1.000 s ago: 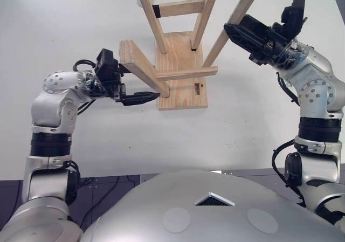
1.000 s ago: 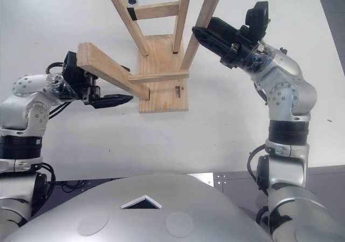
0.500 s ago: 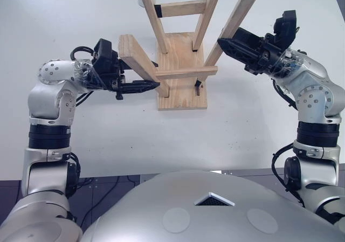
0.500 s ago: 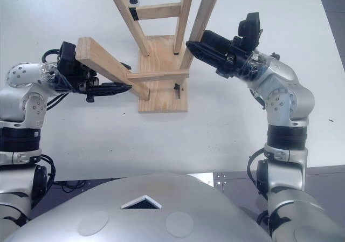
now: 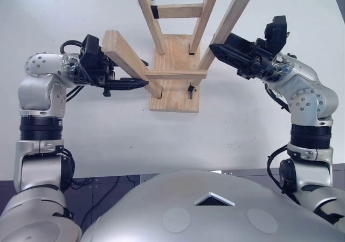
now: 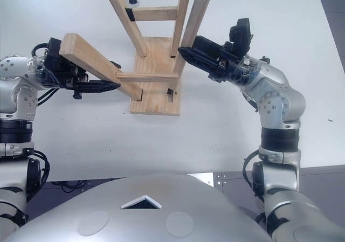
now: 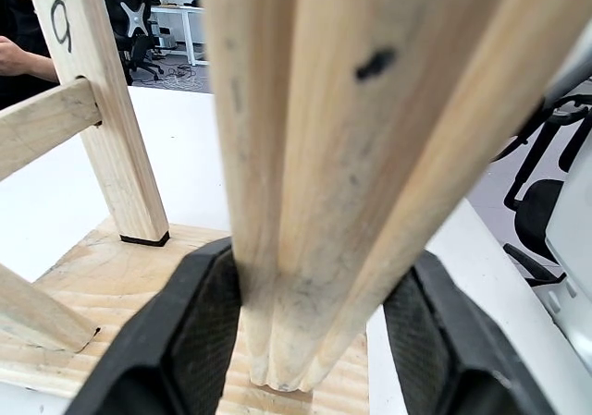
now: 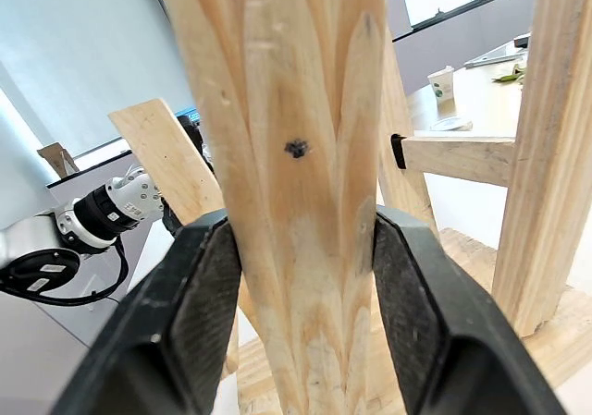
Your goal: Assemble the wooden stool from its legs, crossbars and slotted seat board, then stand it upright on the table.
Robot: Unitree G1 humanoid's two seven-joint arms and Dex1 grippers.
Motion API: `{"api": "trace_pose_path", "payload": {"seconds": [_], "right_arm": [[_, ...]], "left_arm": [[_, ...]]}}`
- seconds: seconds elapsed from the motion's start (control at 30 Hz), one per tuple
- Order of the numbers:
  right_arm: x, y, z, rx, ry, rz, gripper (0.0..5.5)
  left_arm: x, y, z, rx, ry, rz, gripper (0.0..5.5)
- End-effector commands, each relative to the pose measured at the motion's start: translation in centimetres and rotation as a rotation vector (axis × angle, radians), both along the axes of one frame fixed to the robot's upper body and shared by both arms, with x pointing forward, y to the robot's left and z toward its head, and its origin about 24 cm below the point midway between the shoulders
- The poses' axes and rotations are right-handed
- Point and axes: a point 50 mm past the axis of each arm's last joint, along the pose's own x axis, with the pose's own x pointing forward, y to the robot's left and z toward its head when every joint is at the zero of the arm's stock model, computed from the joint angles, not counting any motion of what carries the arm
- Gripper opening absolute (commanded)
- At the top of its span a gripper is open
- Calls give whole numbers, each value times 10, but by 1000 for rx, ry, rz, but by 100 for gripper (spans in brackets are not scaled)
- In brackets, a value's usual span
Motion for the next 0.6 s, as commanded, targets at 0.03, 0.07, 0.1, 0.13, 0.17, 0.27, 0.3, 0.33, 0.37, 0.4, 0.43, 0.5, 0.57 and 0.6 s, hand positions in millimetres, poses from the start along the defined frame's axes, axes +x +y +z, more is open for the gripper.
{"api": "trace_pose_path", "payload": {"seconds": [0.03,0.07,0.1,0.13,0.17,0.27,0.3,0.33,0.37,0.4,0.43,0.5,0.57,0.6], "right_arm": [[-2,4,-3,-2,12,8,205],[-3,4,-6,-10,14,7,205],[-3,5,-8,-17,17,7,205],[-4,5,-10,-21,19,6,205],[-4,6,-12,-24,21,6,205],[-6,6,-19,-34,32,-1,205],[-7,6,-23,-43,37,-1,205],[-8,5,-27,-62,40,-1,205],[-9,5,-30,-80,39,0,205],[-10,3,-34,-103,40,1,205],[-11,1,-37,-131,36,2,204],[-12,-2,-40,-158,34,13,202],[-13,-8,-42,-209,31,39,202],[-14,-13,-43,-247,30,57,202]], "left_arm": [[2,3,3,36,-5,-3,216],[2,2,3,33,-6,-4,216],[2,1,3,31,-8,-5,215],[2,0,3,30,-8,-6,215],[2,0,3,29,-8,-5,215],[3,-1,4,26,-9,0,215],[3,-1,4,25,-10,0,215],[3,-2,4,25,-10,1,215],[3,-2,4,24,-9,1,215],[3,-2,4,24,-10,2,215],[3,-2,4,23,-10,4,215],[3,-2,4,24,-10,6,215],[2,-2,4,23,2,1,215],[2,-1,4,23,6,1,214]]}}
